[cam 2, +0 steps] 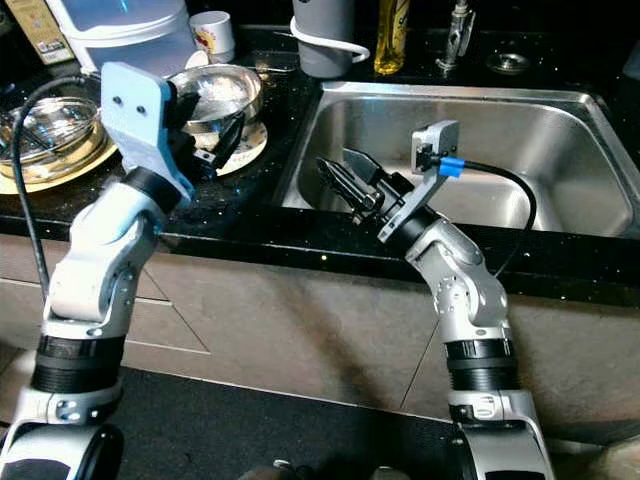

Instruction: Kitchen organization

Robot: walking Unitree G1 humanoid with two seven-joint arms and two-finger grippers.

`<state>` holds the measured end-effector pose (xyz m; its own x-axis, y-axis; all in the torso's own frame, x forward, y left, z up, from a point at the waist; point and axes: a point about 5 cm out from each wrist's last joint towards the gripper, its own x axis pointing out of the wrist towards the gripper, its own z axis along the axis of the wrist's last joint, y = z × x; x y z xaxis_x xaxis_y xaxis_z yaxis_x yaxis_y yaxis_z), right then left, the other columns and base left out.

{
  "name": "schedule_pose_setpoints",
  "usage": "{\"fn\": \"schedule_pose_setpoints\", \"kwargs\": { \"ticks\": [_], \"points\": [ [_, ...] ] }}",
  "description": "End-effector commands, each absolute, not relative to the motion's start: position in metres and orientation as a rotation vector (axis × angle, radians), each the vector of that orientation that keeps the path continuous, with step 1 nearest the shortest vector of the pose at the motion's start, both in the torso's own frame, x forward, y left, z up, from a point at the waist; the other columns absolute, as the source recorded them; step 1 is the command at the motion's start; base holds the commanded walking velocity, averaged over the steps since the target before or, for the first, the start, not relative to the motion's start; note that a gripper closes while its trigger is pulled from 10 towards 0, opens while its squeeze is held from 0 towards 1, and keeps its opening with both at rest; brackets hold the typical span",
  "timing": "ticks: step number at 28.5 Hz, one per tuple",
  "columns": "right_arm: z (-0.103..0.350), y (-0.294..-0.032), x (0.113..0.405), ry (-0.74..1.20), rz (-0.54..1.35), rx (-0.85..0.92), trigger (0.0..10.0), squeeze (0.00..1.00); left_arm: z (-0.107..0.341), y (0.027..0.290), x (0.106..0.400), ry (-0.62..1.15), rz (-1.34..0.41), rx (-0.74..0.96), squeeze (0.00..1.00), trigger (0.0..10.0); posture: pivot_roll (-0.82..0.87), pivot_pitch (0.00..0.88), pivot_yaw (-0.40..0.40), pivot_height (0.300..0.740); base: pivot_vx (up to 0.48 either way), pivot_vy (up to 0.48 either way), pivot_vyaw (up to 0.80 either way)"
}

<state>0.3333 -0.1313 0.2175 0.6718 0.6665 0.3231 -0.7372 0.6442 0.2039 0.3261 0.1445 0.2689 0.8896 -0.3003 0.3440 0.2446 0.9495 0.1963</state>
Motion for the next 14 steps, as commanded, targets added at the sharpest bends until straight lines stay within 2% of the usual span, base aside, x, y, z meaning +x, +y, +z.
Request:
{"fn": "schedule_pose_setpoints", "kwargs": {
  "ticks": [1, 14],
  "points": [
    [0.2172, -0.1317, 0.3349, -0.228, 0.792, 0.337, 10.0, 0.0, 0.266, 0.1443, 0.3249, -0.366, -0.276, 0.141, 0.0, 10.0, 0.02, 0.035, -0.002, 0.732, 0.0, 0.394, 0.0],
    [0.2182, -0.1313, 0.336, -0.233, 0.786, 0.339, 10.0, 0.0, 0.2659, 0.1386, 0.3254, -0.364, -0.278, 0.129, 0.0, 10.0, 0.02, 0.031, -0.002, 0.732, 0.0, 0.377, 0.0]
  ]
}}
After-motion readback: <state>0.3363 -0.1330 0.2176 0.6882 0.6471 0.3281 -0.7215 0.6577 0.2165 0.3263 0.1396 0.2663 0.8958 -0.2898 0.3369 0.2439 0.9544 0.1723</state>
